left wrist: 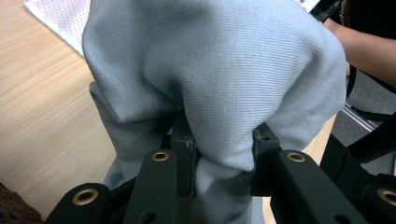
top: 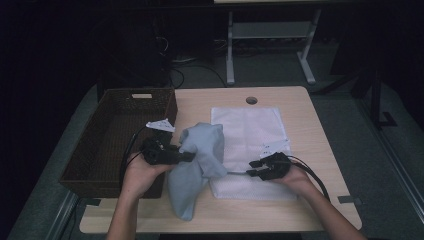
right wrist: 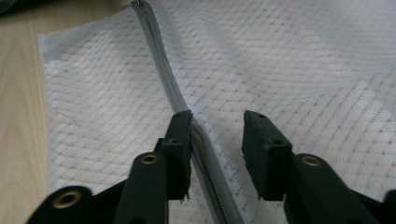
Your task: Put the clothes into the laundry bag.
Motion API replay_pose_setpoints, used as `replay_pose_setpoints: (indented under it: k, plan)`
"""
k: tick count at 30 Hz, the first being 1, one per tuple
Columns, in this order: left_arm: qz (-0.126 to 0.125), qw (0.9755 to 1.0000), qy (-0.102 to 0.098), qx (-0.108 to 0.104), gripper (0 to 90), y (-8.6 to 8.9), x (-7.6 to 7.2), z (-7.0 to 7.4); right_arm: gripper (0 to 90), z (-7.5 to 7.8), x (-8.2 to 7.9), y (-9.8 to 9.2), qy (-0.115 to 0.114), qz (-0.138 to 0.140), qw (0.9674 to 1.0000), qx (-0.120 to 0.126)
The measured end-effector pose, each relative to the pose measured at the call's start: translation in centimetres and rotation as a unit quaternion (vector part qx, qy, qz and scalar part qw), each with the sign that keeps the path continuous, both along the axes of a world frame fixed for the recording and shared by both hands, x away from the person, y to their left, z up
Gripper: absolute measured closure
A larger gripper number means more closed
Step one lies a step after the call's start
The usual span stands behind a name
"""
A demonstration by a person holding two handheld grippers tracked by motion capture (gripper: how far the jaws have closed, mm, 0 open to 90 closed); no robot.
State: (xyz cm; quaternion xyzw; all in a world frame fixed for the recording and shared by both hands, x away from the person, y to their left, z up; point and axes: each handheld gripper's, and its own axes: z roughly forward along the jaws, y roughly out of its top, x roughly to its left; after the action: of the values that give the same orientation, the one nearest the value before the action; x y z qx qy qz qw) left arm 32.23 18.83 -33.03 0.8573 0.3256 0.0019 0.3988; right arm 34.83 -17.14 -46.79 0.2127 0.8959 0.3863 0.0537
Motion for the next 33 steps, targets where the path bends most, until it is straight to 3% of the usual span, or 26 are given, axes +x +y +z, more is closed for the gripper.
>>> replay_pose_setpoints:
  k: [9,17,22,25,27,30,33]
  plan:
    - [0.0,1.0,0.002,0.0,69.9,0.1,0.0,0.0,78.3,0.8,0.2,-0.6,-0.01,-0.024,0.9993,0.026]
    - [0.0,1.0,0.006,-0.001,69.8,0.0,0.1,-0.3,69.8,-0.2,0.4,-0.4,0.002,-0.006,0.9999,0.013]
    - [-0.001,1.0,0.009,0.0,69.9,0.1,0.2,-0.4,64.5,0.5,0.2,-0.8,0.006,0.007,0.9992,0.04]
    - [0.0,0.9999,0.011,-0.002,69.9,0.1,0.2,-0.5,64.1,0.2,0.2,-0.5,0.014,0.011,0.9995,0.026]
    - [0.0,0.9999,0.011,-0.001,69.9,0.2,0.2,-0.5,70.6,-0.3,0.2,-0.2,0.015,0.01,0.9998,0.012]
    - [0.001,0.9999,0.011,-0.003,69.9,0.3,0.3,-0.4,85.9,-0.3,0.1,-0.1,0.015,0.011,0.9997,0.016]
    - [0.001,0.9999,0.01,-0.003,69.9,0.4,0.3,-0.4,87.4,0.2,0.0,-0.1,0.009,0.009,0.9996,0.024]
